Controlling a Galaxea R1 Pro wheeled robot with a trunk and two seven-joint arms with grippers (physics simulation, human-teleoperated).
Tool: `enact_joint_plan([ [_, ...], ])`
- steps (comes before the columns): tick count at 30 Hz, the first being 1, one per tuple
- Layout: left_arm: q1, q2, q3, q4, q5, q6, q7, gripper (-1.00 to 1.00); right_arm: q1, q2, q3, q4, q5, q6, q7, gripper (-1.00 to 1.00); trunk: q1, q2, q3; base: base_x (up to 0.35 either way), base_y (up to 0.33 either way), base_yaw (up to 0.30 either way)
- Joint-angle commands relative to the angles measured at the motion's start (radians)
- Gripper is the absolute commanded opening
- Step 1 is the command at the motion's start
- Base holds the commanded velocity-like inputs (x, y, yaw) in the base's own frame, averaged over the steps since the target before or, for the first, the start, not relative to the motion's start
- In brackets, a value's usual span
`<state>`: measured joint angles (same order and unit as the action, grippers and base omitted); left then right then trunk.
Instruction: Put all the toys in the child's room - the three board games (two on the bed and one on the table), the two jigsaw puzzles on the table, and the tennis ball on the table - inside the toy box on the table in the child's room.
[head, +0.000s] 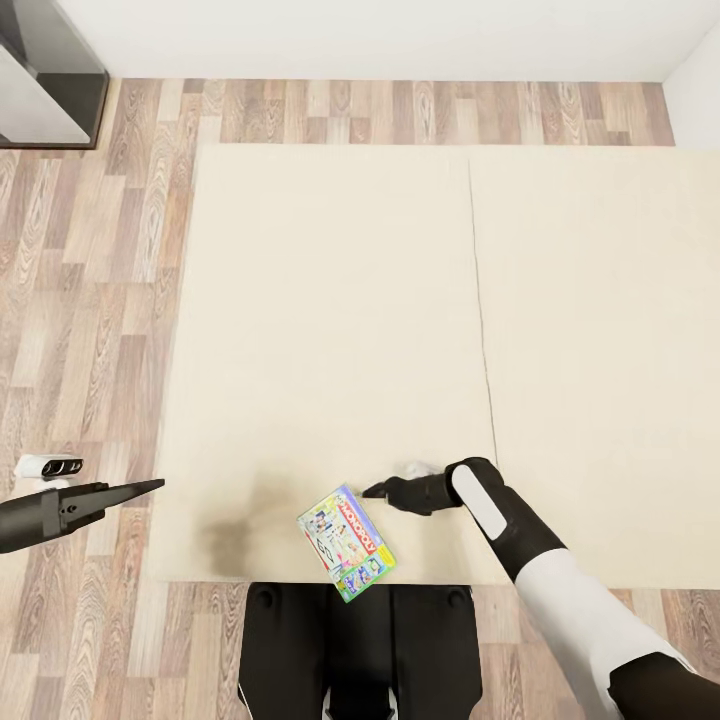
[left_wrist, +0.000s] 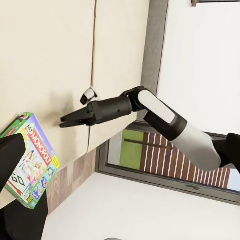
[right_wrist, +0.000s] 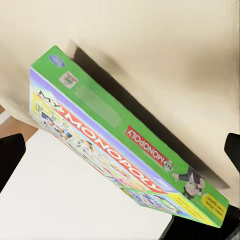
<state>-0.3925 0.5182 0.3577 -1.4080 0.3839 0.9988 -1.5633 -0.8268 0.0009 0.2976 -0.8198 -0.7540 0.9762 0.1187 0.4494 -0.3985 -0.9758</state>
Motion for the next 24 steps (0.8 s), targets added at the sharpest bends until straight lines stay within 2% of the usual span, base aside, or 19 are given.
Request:
enact_joint_plan([
  [1, 0.000, 0.000, 0.000, 0.000, -0.001, 0.011, -0.004, 1.00, -0.001, -0.003, -0.001, 0.000, 0.010, 0.010, 0.010, 1.00, 0.001, -0.002, -0.001, 0.000, 0.000, 0.000],
  [10, 0.000, 0.000, 0.000, 0.000, -0.002, 0.011, -0.003, 1.00, -0.003, -0.037, -0.003, -0.001, 0.008, 0.047, 0.016, 1.00, 0.001, -0.002, -0.001, 0.000, 0.000, 0.000],
  [24, 0.000, 0.000, 0.000, 0.000, -0.001, 0.011, -0.003, 1.00, 0.002, -0.041, -0.002, 0.002, 0.006, 0.052, 0.028, 1.00, 0.001, -0.002, -0.001, 0.000, 0.000, 0.000],
])
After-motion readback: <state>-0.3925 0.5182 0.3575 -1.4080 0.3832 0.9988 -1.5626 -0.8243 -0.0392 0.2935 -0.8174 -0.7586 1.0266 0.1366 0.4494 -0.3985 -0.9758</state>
